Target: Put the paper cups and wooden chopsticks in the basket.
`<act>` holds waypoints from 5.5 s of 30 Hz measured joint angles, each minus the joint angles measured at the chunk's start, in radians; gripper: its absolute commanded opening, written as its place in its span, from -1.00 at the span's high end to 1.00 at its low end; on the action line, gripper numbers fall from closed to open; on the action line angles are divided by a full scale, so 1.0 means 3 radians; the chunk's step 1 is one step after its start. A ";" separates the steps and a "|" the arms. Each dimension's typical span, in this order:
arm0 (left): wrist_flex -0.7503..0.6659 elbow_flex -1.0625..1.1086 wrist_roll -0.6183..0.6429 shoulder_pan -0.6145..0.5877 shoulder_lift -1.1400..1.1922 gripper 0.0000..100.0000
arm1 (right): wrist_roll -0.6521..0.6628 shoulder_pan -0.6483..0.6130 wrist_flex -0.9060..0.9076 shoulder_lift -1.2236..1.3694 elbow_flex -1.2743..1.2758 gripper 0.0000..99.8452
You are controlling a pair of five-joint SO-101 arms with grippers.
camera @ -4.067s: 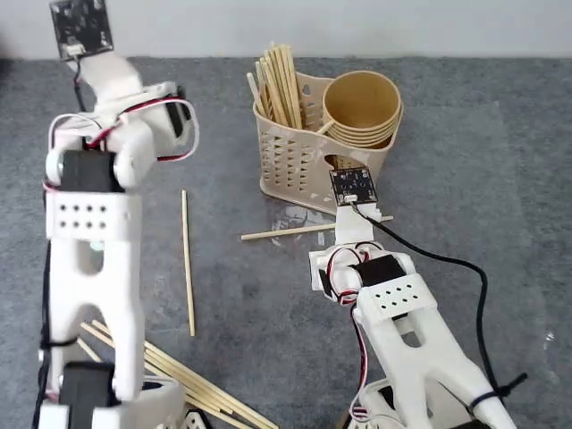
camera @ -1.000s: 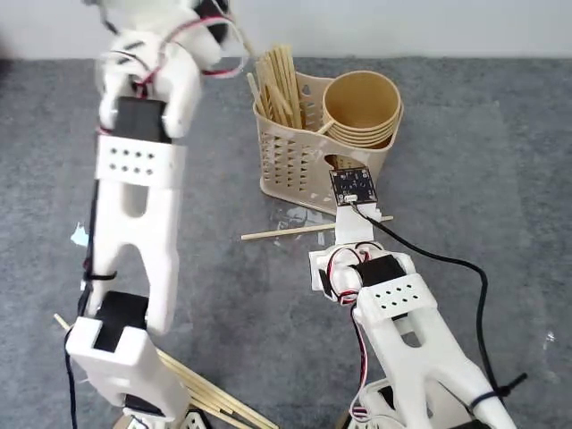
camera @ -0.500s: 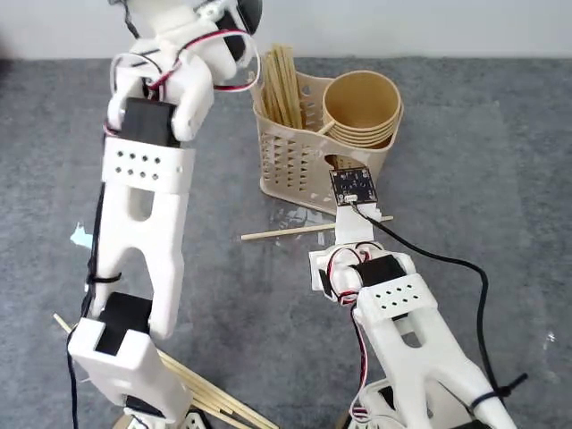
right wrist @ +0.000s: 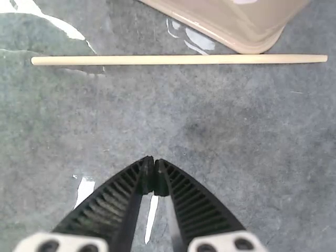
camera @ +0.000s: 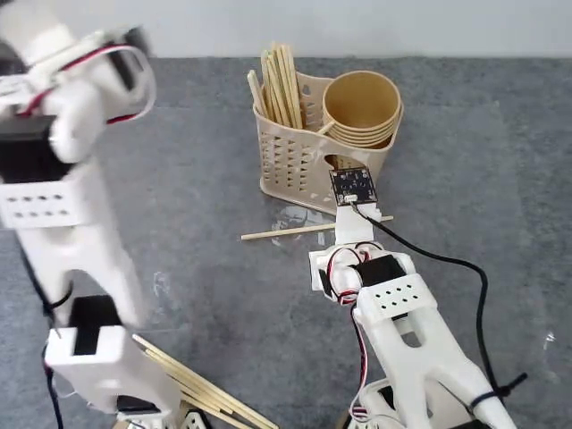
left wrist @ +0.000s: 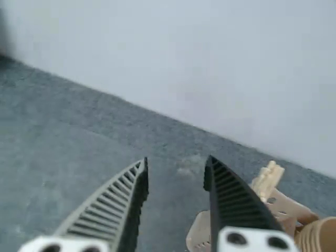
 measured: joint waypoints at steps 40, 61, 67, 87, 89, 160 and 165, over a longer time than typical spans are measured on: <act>-0.0128 0.1841 -0.1120 -0.2394 0.0000 0.97 | -0.0455 -0.3555 0.1202 0.0174 -0.0537 0.49; -0.0921 0.2726 -0.1105 -0.2910 0.0000 0.97 | -0.0573 -0.3739 0.0399 0.1038 -0.0542 0.50; -0.0921 0.2746 -0.1105 -0.2910 0.0000 0.97 | -0.0573 -0.3739 0.0394 0.1146 -0.0542 0.50; -0.0921 0.2746 -0.1110 -0.2910 0.0005 0.97 | -0.0583 -0.3734 0.0655 0.1360 -0.0542 0.79; -0.0921 0.2746 -0.1110 -0.2910 0.0005 0.97 | -0.0578 -0.3713 0.0660 0.1468 -0.0557 0.83; -0.0921 0.2746 -0.1110 -0.2910 0.0005 0.97 | -0.0501 -0.3396 0.0205 0.1253 -0.0808 0.72; -0.0921 0.2746 -0.1110 -0.2910 0.0005 0.97 | -0.0460 -0.3411 -0.0245 0.1253 -0.0511 0.72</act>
